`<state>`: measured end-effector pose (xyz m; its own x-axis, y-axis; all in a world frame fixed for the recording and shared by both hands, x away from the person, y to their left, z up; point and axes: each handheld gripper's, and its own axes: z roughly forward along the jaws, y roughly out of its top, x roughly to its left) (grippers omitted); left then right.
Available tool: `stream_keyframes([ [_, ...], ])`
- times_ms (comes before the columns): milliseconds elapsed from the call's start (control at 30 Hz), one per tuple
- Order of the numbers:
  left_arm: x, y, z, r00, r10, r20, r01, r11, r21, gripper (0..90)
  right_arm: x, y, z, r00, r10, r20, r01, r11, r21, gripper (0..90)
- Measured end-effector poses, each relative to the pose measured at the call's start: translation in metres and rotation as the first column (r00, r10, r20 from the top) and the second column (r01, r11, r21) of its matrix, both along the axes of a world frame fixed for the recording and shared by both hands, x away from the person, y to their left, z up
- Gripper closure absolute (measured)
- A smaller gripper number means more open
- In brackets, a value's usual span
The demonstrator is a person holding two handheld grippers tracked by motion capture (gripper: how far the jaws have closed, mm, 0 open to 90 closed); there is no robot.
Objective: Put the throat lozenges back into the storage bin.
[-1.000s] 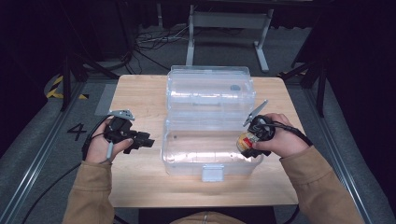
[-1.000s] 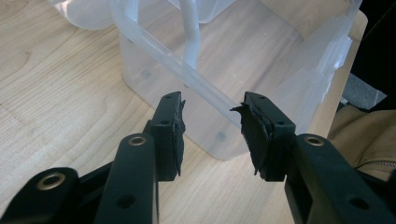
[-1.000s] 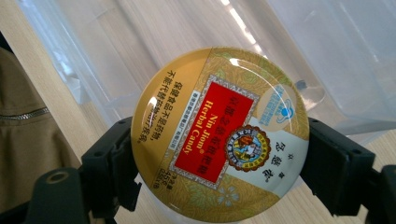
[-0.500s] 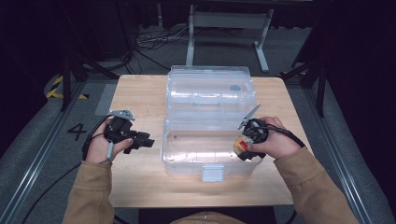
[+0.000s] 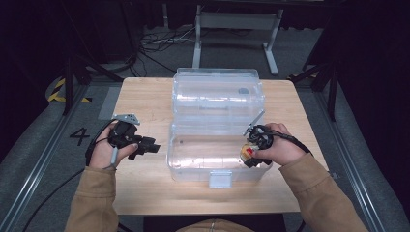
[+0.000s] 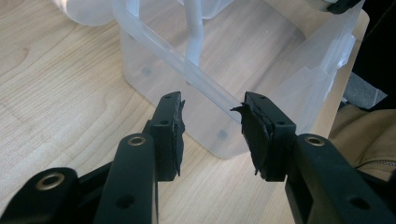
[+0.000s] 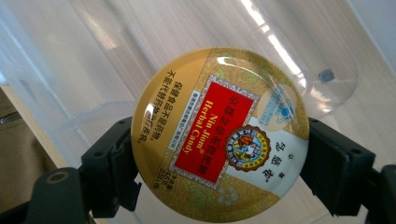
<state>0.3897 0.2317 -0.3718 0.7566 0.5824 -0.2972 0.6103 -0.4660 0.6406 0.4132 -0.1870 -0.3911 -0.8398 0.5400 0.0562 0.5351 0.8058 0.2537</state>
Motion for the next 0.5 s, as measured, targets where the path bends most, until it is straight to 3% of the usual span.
stream_keyframes([
  [500, 0.001, 0.001, -0.002, 1.0, 0.004, -0.004, -0.005, 1.0, -0.006, 58.9, 0.005, 0.002, -0.012, 0.9994, -0.033, -0.013, 0.033, 0.999, -0.02, 19.9],
])
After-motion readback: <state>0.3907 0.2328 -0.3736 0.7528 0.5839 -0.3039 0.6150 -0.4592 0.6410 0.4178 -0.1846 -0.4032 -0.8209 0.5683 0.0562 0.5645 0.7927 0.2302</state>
